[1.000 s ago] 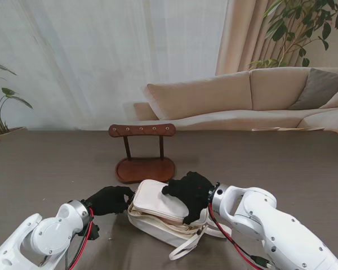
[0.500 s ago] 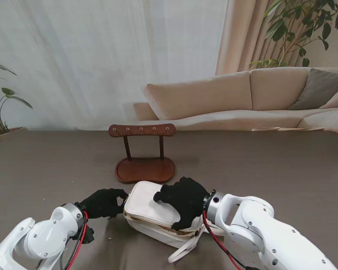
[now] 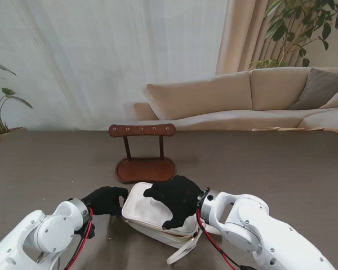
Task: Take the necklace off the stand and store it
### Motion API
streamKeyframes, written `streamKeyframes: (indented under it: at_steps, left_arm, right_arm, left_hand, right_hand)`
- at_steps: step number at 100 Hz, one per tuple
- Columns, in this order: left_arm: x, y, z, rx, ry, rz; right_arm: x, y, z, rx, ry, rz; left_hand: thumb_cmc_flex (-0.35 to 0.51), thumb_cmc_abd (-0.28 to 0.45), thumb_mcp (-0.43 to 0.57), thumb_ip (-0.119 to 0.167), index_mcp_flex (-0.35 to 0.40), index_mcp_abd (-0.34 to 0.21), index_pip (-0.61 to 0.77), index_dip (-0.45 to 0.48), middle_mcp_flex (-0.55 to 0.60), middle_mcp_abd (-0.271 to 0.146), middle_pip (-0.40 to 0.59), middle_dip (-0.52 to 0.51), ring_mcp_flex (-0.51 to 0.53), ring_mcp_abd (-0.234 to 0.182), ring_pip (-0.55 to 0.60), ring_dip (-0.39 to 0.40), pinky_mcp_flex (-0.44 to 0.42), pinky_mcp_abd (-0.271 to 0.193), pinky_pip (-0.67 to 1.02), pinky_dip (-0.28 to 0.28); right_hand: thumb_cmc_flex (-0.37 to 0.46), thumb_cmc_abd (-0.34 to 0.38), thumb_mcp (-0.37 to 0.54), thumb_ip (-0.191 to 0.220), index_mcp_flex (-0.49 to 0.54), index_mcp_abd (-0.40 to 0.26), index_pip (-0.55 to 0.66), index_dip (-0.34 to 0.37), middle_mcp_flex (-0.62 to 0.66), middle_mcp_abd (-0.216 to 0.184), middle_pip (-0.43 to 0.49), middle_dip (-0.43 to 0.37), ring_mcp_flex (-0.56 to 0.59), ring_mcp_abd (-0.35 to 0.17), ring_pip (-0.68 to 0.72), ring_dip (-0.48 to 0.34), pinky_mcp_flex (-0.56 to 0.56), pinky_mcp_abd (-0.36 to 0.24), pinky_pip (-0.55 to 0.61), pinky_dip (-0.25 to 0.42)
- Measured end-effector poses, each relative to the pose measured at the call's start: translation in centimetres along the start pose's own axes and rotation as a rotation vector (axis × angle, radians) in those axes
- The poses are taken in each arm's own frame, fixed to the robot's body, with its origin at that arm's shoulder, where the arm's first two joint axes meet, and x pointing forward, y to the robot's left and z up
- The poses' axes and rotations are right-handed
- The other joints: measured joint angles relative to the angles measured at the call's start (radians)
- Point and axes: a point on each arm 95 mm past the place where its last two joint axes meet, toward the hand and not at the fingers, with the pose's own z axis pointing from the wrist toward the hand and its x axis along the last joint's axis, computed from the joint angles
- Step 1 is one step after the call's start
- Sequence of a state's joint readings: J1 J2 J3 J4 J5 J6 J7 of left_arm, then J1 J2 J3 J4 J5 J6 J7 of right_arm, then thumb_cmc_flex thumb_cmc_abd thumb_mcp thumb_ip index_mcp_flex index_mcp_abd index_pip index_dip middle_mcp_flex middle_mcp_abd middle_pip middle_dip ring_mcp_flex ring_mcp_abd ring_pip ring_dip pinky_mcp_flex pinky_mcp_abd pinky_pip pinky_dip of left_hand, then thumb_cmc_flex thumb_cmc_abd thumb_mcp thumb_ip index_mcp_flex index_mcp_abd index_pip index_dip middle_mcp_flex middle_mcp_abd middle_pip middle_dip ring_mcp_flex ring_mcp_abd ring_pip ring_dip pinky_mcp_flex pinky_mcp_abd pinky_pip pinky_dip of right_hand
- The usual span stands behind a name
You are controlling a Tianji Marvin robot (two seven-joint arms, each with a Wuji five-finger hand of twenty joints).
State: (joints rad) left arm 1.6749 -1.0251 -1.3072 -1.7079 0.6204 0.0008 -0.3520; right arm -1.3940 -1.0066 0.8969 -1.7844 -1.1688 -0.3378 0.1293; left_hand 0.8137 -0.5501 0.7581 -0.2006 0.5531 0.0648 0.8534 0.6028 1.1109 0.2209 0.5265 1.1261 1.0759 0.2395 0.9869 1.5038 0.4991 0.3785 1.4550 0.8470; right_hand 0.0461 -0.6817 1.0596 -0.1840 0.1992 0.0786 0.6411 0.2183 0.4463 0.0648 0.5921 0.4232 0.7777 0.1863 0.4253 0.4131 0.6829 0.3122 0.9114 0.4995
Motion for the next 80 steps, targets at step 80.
streamKeyframes:
  at_steps: [80]
  left_arm:
    - [-1.3,2.3,-1.7,0.017,-0.111,0.1]
  right_arm:
    - [0.9,-0.9,0.5,0.012,0.021,-0.003]
  left_hand:
    - [-0.264,0.123,0.04,0.045,0.119,0.109,-0.341,-0.124,-0.165,0.071,-0.069,-0.319,-0.075,-0.003,0.0,0.016,-0.051,-0.016,0.001,0.023]
  right_hand:
    - [0.001,0.026,-0.022,0.0,0.014,-0.054,0.033,-0.002,0.002,0.0,0.01,0.003,-0.006,0.015,0.025,0.0,0.0,0.0,0.0,0.0]
